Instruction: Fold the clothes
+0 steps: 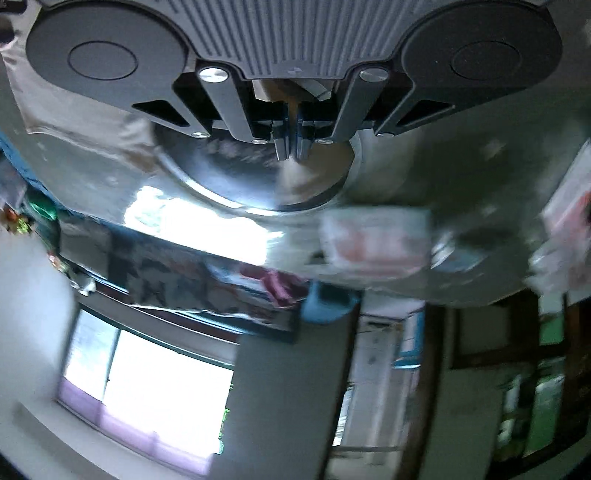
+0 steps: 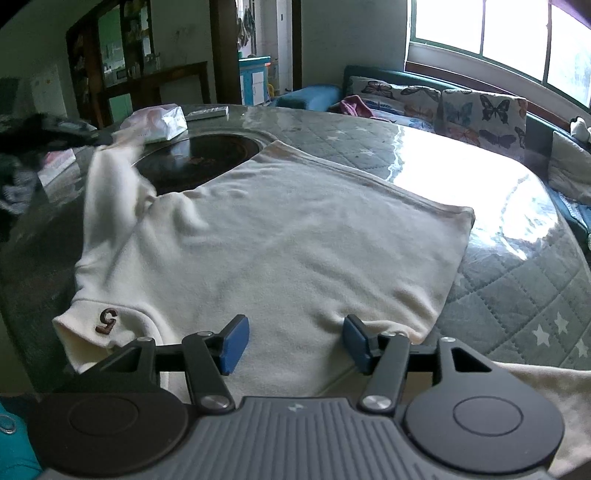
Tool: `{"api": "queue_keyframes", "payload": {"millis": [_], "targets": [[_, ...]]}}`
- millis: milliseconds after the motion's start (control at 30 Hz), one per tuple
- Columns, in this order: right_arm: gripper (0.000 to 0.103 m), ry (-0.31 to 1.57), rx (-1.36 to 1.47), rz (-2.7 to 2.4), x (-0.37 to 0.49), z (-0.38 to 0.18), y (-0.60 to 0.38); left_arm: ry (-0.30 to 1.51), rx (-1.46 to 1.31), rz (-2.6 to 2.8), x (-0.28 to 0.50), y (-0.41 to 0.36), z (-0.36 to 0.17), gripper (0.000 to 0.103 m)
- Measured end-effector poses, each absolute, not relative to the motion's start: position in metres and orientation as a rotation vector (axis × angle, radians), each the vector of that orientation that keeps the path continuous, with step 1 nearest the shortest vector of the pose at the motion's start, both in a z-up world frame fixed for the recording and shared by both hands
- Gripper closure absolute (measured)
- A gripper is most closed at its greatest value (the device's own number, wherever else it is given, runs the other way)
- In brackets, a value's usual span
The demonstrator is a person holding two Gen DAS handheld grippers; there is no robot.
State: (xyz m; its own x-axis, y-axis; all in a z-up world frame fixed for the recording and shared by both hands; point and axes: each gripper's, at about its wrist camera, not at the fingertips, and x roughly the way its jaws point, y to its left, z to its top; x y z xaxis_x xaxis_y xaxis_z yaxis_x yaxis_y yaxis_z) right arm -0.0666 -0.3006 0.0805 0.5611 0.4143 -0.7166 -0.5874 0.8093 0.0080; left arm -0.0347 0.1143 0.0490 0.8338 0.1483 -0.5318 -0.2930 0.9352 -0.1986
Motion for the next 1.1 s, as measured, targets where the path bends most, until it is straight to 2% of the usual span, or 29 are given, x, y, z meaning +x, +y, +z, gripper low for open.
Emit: {"api": "queue_keyframes", "payload": {"millis": [133, 267, 333, 400, 500, 633, 700, 733, 800, 967, 1100], "targets": [[0.045, 0.755, -0.292, 0.645, -0.071, 0.089, -0.285, 0.596, -0.298, 0.265, -0.049, 0.123, 0.03, 0.098], [0.045, 0.712, -0.346, 0.778, -0.084, 0.1, -0.254, 0.601, -0.342, 0.286, -0.052, 0.131, 0.026, 0.094], [0.045, 0.704, -0.35, 0.85, -0.088, 0.104, -0.238, 0.596, -0.358, 0.291, -0.053, 0.134, 0.026, 0.086], [0.045, 0.711, -0.35, 0.919, -0.091, 0.105, -0.221, 0.59, -0.369, 0.303, -0.049, 0.137, 0.028, 0.061], [0.045, 0.714, -0.372, 1.005, -0.099, 0.102, -0.199, 0.586, -0.395, 0.326, -0.045, 0.144, 0.028, 0.058], [0.052, 0.728, -0.423, 1.072, -0.108, 0.094, -0.177, 0.617, -0.397, 0.338, -0.034, 0.146, 0.021, 0.062], [0.055, 0.725, -0.452, 1.079, -0.113, 0.09, -0.172, 0.623, -0.378, 0.337, -0.03, 0.145, 0.018, 0.083], [0.058, 0.725, -0.463, 1.075, -0.114, 0.088, -0.17, 0.622, -0.369, 0.334, -0.029, 0.144, 0.016, 0.088], [0.071, 0.726, -0.48, 1.063, -0.115, 0.085, -0.168, 0.615, -0.361, 0.337, -0.028, 0.144, 0.013, 0.098], [0.095, 0.735, -0.474, 1.063, -0.116, 0.083, -0.172, 0.567, -0.377, 0.383, -0.043, 0.147, 0.021, 0.1], [0.097, 0.742, -0.486, 1.122, -0.124, 0.084, -0.174, 0.505, -0.345, 0.407, -0.068, 0.145, 0.036, 0.1]]}}
